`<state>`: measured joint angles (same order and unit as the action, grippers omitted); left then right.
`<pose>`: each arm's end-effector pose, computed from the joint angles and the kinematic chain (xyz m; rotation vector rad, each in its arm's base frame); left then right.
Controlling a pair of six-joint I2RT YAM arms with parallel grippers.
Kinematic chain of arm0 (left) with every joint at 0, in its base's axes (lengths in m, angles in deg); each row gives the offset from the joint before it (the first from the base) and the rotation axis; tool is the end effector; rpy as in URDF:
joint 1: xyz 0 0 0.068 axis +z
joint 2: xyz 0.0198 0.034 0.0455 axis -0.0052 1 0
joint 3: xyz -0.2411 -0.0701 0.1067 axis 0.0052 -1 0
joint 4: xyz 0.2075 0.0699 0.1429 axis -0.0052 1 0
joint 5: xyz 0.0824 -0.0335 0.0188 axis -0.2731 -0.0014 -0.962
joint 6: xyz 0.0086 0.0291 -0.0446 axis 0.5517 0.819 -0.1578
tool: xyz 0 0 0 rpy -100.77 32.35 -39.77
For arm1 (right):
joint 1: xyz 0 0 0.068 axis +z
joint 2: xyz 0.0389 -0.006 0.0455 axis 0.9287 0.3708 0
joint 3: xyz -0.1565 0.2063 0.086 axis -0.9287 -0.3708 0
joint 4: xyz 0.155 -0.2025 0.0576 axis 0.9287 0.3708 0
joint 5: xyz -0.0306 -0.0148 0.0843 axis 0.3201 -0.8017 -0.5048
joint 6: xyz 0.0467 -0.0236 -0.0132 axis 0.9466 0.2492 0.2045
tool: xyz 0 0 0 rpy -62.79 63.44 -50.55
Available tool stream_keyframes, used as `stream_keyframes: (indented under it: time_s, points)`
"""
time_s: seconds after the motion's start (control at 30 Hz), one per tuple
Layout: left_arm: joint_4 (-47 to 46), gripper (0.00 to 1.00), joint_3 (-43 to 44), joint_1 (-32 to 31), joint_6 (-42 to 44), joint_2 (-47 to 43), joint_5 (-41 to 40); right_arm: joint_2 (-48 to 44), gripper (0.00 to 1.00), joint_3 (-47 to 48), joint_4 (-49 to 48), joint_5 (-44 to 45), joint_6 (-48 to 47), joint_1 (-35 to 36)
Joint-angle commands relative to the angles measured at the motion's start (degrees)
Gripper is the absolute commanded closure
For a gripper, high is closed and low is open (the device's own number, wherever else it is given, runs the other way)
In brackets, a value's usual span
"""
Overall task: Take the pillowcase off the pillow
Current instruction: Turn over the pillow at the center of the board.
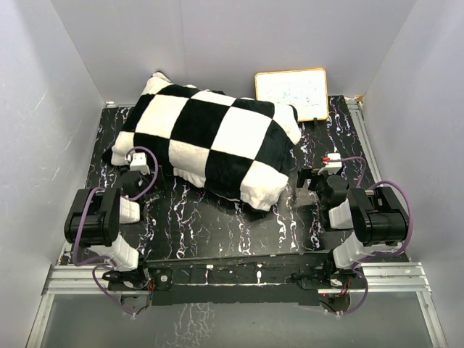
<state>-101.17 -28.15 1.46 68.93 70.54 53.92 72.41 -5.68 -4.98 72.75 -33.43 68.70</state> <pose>0.2565 0.0083 0.1243 -0.0579 1.8031 0.0180 0.2401 0.0042 0.1236 -0.0269 1.8052 0.0811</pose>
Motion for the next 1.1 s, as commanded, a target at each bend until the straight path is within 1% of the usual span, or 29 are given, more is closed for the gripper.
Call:
stream_keyframes:
  time_s: [0.0, 0.07, 0.1, 0.13, 0.2, 0.3, 0.33, 0.4, 0.43, 0.47, 0.53, 0.57, 0.6, 0.63, 0.7, 0.77, 0.87, 0.93, 1.07]
  points:
    - [29.5, 0.03, 14.2, 0.2, 3.3, -9.7, 3.0, -2.5, 0.02, 0.4, -3.9, 9.0, 2.7, -0.2]
    - [44.0, 0.03, 23.2, 0.4, 5.8, -10.8, 5.4, -8.3, 0.01, 3.0, 6.3, 15.3, 5.3, -0.1]
    - [49.7, 0.03, 27.6, 0.9, 6.6, -10.8, 7.3, -10.8, 0.02, 5.3, 12.7, 16.8, 6.3, -0.1]
    - [54.6, 0.03, 31.1, 1.5, 8.0, -10.5, 9.5, -12.6, 0.02, 7.6, 16.9, 18.5, 7.5, -0.1]
    - [61.8, 0.03, 37.8, 3.8, 8.9, -9.8, 14.7, -16.0, 0.02, 10.7, 20.9, 21.3, 12.1, -0.1]
    - [71.1, 0.03, 47.9, 8.0, 10.7, -7.3, 23.1, -19.7, 0.02, 13.1, 24.4, 19.3, 15.2, -0.1]
    - [73.9, 0.03, 50.8, 8.9, 12.4, -6.2, 24.4, -20.0, 0.02, 13.8, 25.0, 18.5, 16.7, -0.1]
    - [79.4, 0.03, 55.4, 9.9, 16.7, -3.7, 24.5, -20.9, 0.02, 16.1, 30.0, 17.9, 24.8, -0.2]
    - [81.7, 0.03, 57.3, 10.4, 18.5, -2.7, 24.7, -21.4, 0.02, 16.9, 32.2, 15.9, 28.1, -0.2]
    - [83.8, 0.03, 58.6, 11.0, 20.2, -1.6, 25.1, -21.8, 0.02, 17.1, 32.2, 10.2, 28.3, -1.4]
    - [85.9, 0.03, 60.2, 12.6, 22.1, -0.4, 26.2, -22.4, 0.02, 16.6, 28.9, -1.0, 26.3, -1.6]
    - [86.3, 0.03, 60.4, 13.3, 23.2, 0.1, 26.7, -22.6, 0.02, 16.0, 27.2, -5.2, 25.9, -1.1]
    - [86.7, 0.03, 60.7, 14.2, 24.5, 0.6, 27.2, -22.9, 0.02, 15.9, 27.7, -6.5, 25.0, 1.1]
    - [87.1, 0.03, 60.9, 14.9, 25.7, 1.3, 27.4, -23.4, 0.02, 16.7, 30.1, -5.8, 22.9, 4.0]
    - [87.9, 0.03, 61.6, 16.4, 28.5, 3.0, 27.2, -24.5, 0.02, 18.3, 36.0, -1.6, 16.8, 11.2]
    - [88.7, 0.03, 62.7, 18.2, 31.2, 5.1, 27.1, -25.6, 0.02, 19.0, 40.5, 3.8, 12.6, 18.8]
    - [89.7, 0.03, 65.2, 22.1, 32.4, 8.8, 28.1, -28.3, 0.02, 18.4, 45.9, 10.4, 13.1, 25.9]
    - [89.8, 0.03, 67.0, 24.2, 32.4, 11.8, 29.0, -30.7, 0.02, 16.9, 47.9, 14.7, 13.4, 31.1]
    - [90.3, 0.03, 69.9, 25.2, 34.1, 17.2, 28.9, -32.8, 0.02, 15.9, 52.7, 20.9, 14.0, 40.9]
